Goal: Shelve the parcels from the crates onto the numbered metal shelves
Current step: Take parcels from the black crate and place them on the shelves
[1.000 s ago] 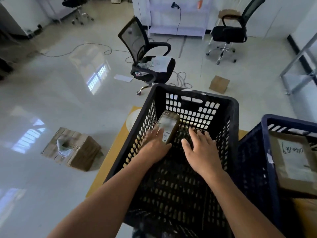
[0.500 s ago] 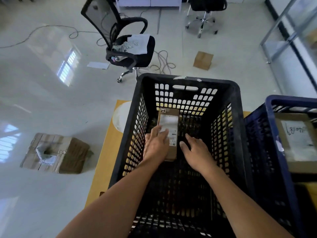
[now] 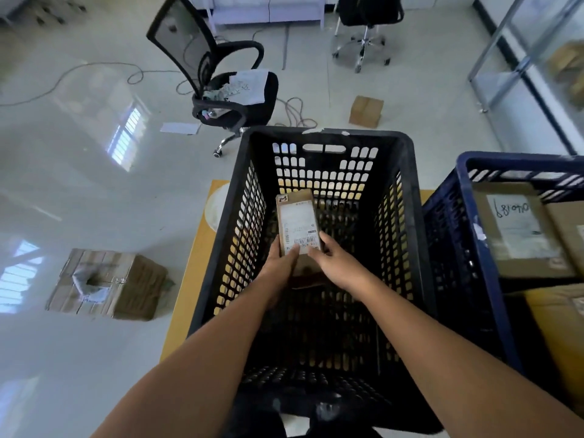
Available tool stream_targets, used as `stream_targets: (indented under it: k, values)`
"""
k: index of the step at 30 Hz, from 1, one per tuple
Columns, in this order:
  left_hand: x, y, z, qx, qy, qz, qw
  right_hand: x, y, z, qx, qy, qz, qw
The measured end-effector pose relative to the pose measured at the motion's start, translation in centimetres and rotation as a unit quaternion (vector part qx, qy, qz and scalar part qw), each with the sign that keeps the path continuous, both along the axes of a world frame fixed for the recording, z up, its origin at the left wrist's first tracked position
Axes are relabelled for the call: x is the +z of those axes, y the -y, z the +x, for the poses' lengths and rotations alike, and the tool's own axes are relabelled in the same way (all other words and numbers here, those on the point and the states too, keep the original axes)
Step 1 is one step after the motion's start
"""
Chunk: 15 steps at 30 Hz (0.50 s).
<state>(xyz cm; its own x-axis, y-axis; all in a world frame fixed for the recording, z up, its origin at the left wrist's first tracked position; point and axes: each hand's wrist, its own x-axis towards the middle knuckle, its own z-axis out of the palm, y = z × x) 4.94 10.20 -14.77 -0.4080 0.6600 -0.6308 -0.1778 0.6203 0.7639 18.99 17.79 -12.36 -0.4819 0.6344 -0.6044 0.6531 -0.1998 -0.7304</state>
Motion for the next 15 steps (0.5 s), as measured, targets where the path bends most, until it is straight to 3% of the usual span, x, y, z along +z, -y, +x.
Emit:
stream_targets:
  k: [7, 15]
  values:
    - [7.4, 2.9, 2.7, 0.026, 0.031, 0.19, 0.981, 6.5, 4.6, 2.0, -0.125, -0.088, 0.157, 0.976]
    - [12.9, 9.7, 2.8, -0.12, 0.051, 0.31, 0.942, 12.7, 14.1, 4.3, -0.22, -0.116, 0.287, 0.925]
